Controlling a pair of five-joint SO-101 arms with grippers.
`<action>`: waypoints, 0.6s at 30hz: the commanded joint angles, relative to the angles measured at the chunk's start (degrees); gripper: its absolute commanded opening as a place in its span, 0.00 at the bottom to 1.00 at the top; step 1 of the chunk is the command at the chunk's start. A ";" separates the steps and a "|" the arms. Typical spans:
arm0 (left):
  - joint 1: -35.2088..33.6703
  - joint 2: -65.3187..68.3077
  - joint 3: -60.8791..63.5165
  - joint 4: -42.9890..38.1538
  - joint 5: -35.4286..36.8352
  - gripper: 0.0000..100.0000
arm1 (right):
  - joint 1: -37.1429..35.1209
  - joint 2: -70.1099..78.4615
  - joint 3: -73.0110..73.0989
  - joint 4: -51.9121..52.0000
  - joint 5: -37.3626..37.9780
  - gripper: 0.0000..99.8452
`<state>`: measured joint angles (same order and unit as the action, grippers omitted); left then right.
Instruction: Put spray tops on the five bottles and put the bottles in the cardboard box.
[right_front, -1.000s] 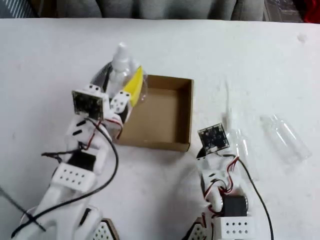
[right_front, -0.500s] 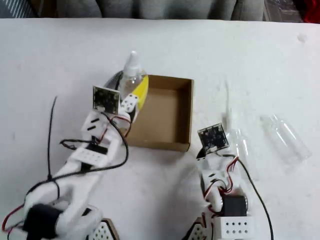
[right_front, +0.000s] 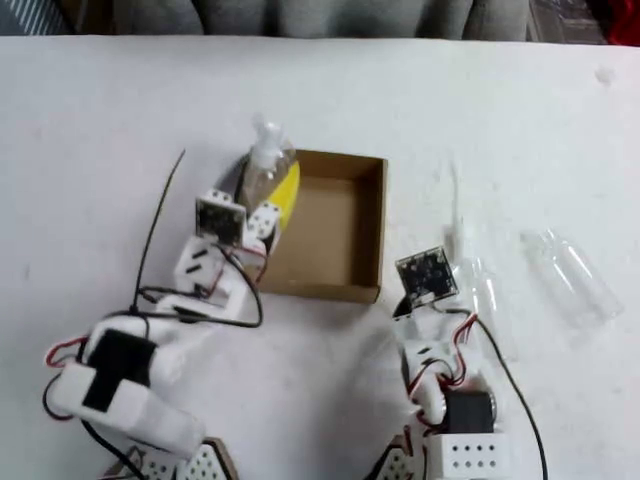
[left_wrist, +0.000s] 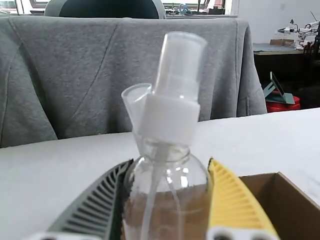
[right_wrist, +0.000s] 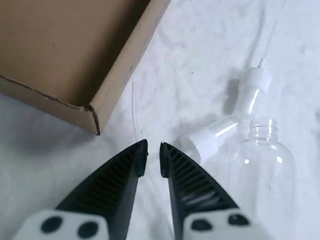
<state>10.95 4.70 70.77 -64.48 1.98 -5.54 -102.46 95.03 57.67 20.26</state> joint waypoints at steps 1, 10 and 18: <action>-0.48 1.01 -2.55 -2.64 0.79 0.02 | 0.40 -0.66 -0.35 -1.19 0.53 0.01; -0.48 6.64 -6.42 -2.64 0.79 0.02 | 0.40 -0.66 -0.18 -1.19 2.37 0.01; -0.57 7.16 -7.21 -2.64 0.70 0.02 | 0.48 -0.66 -0.18 -1.19 2.46 0.01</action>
<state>10.95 12.35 67.08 -65.01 1.98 -5.54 -102.46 95.03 57.67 22.11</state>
